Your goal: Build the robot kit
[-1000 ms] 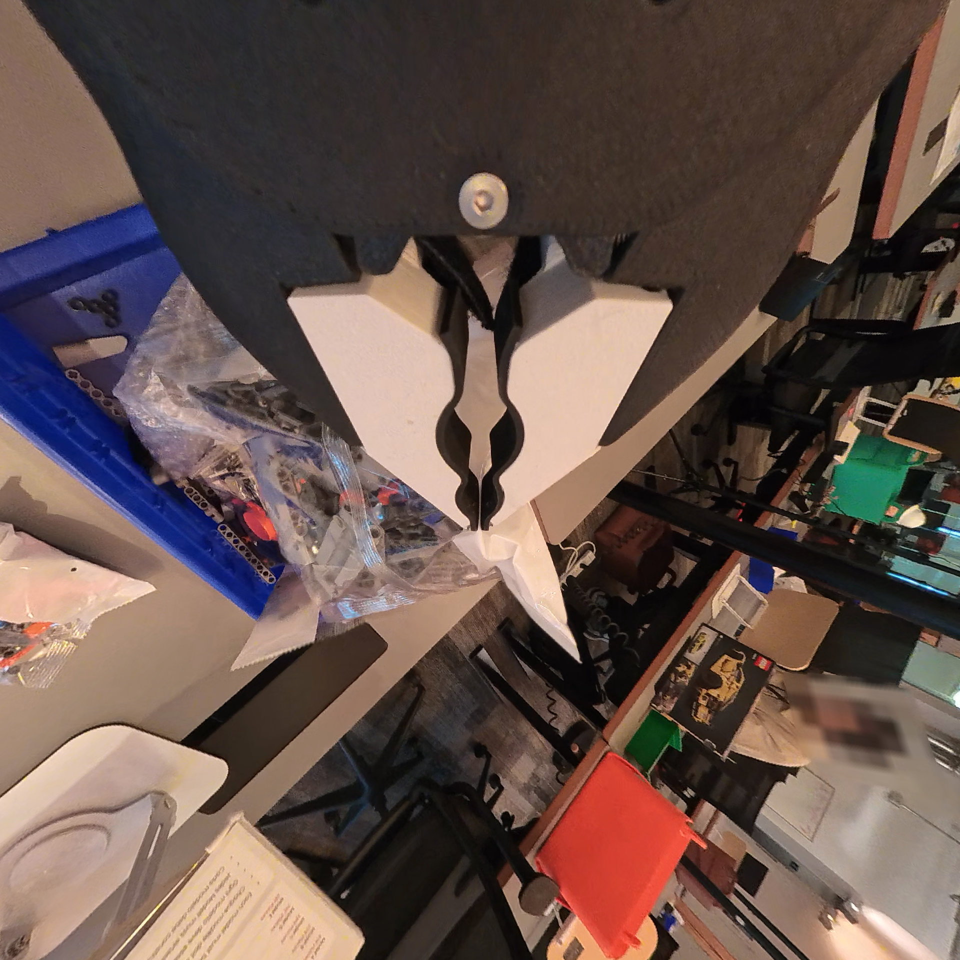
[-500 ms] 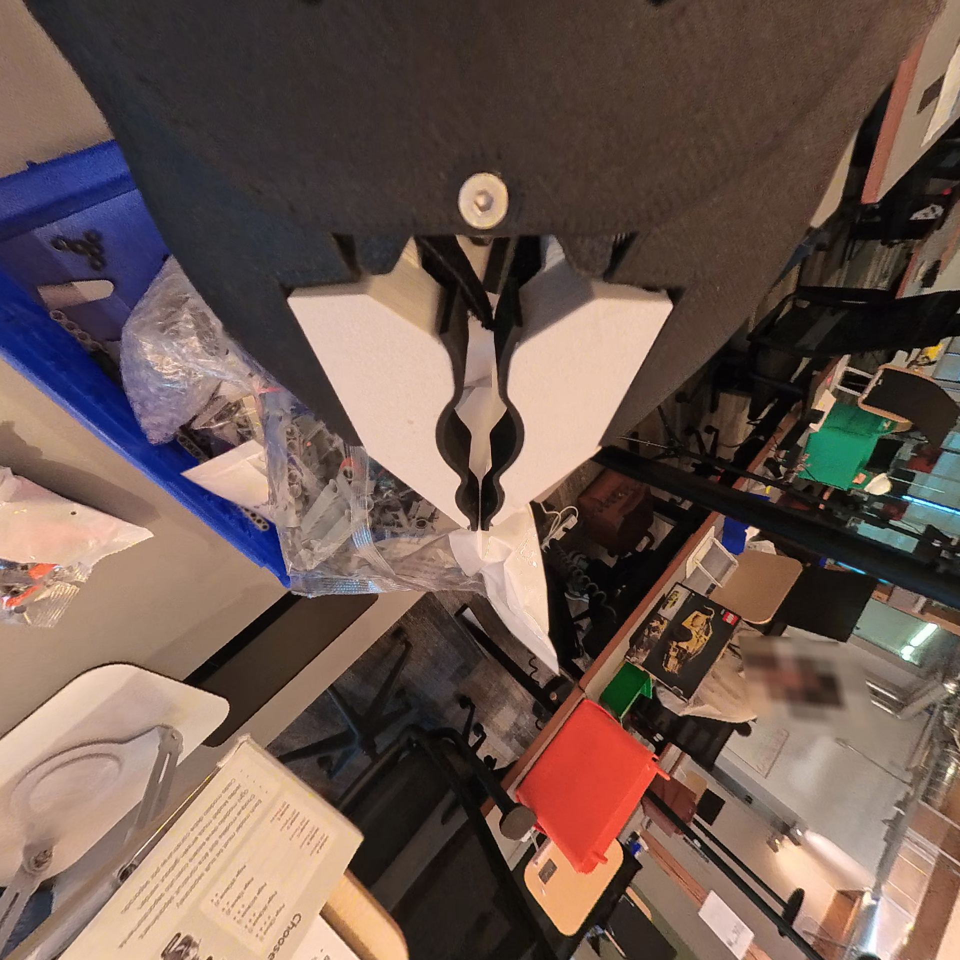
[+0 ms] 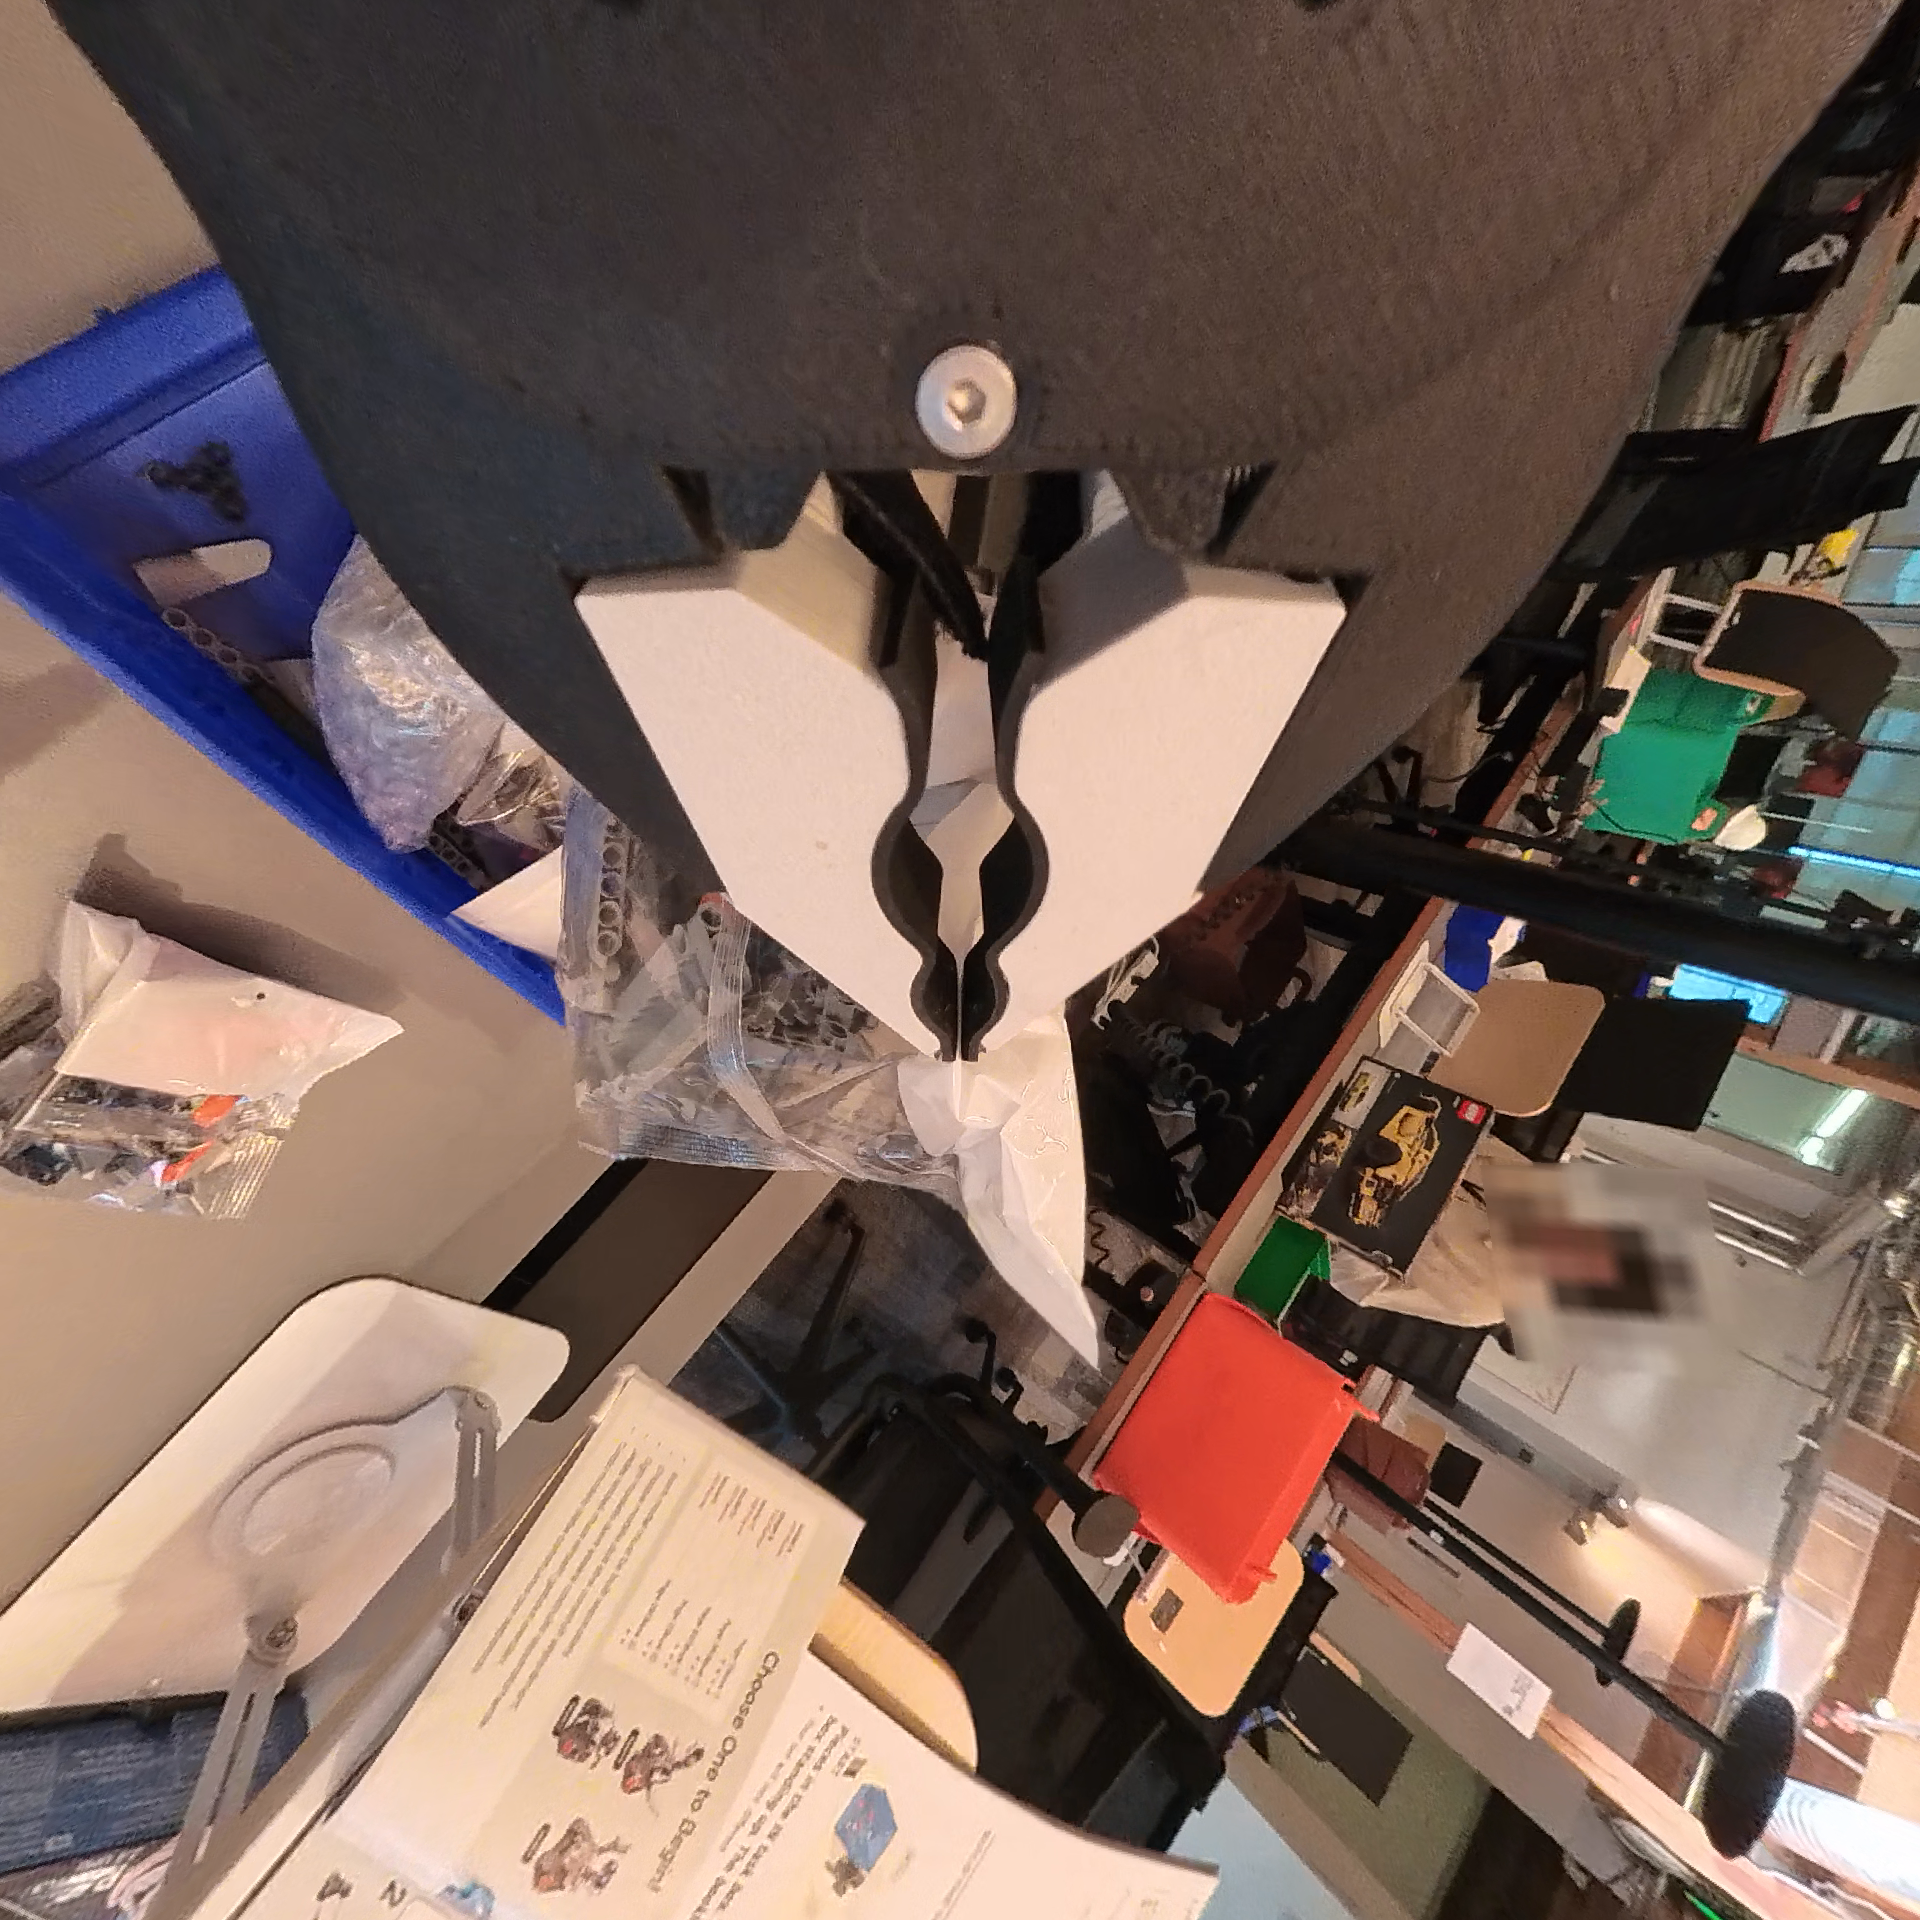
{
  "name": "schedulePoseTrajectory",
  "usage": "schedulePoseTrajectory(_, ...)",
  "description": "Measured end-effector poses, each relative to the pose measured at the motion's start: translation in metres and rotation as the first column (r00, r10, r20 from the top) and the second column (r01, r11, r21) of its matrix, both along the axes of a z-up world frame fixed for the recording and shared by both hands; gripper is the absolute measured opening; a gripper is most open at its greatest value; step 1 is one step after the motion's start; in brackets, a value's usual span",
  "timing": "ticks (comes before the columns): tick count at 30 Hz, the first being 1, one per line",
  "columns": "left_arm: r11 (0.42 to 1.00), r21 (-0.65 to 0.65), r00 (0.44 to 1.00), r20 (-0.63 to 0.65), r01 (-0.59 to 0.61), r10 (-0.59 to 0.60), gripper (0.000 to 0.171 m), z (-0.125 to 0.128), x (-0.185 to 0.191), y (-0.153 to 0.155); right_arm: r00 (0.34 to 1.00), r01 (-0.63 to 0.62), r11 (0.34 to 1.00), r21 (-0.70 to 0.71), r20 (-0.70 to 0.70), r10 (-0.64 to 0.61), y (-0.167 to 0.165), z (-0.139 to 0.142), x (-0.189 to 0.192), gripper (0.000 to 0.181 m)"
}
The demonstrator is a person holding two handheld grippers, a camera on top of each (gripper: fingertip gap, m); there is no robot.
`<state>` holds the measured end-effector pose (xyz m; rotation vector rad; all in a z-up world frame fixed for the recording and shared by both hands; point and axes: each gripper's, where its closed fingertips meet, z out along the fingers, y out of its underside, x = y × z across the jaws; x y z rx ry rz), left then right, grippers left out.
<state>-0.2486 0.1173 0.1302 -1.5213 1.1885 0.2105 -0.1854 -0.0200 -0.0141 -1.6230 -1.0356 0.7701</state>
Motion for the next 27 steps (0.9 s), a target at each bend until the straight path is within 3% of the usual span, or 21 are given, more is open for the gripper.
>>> schedulePoseTrajectory(4,0.999,-0.003,0.999,0.007,0.041,-0.041,0.0,0.002,0.016,-0.007,0.996,-0.021,0.998,-0.057,0.089,0.026,0.051,-0.027,-0.072,0.058)
schedulePoseTrajectory(7,0.998,-0.001,0.998,0.009,0.063,-0.063,0.0,0.002,0.024,-0.01,0.985,-0.036,0.997,-0.069,0.166,0.047,0.066,-0.048,-0.097,0.013)
schedulePoseTrajectory(10,1.0,0.007,1.0,-0.018,0.025,-0.025,0.0,-0.003,0.013,0.002,0.975,-0.034,0.998,-0.061,0.218,0.047,0.065,-0.061,-0.093,0.001)
schedulePoseTrajectory(13,1.0,-0.026,0.995,0.102,-0.016,0.018,0.0,-0.003,-0.013,0.026,0.949,-0.068,0.99,-0.122,0.298,0.102,0.054,-0.088,-0.08,0.0)
schedulePoseTrajectory(16,0.999,-0.029,0.968,0.248,-0.015,0.022,0.0,0.019,-0.037,0.036,0.964,-0.057,0.996,-0.07,0.255,0.073,0.048,-0.086,-0.076,0.0)
schedulePoseTrajectory(19,0.998,-0.053,0.989,0.146,-0.029,0.036,0.0,0.004,-0.036,0.039,0.965,-0.077,0.995,-0.068,0.246,0.092,0.043,-0.08,-0.075,0.0)
schedulePoseTrajectory(23,0.997,-0.069,0.995,0.102,-0.014,0.021,0.0,-0.012,-0.033,0.041,0.969,-0.115,0.989,-0.098,0.209,0.134,0.04,-0.081,-0.072,0.004)
schedulePoseTrajectory(25,0.998,-0.055,0.992,0.129,0.002,0.005,0.0,-0.005,-0.031,0.039,0.974,-0.1,0.987,-0.127,0.192,0.124,0.042,-0.076,-0.066,0.038)
schedulePoseTrajectory(27,0.998,-0.053,0.988,0.153,0.035,-0.027,0.0,0.005,-0.024,0.035,0.982,-0.122,0.982,-0.142,0.13,0.14,0.039,-0.06,-0.061,0.048)
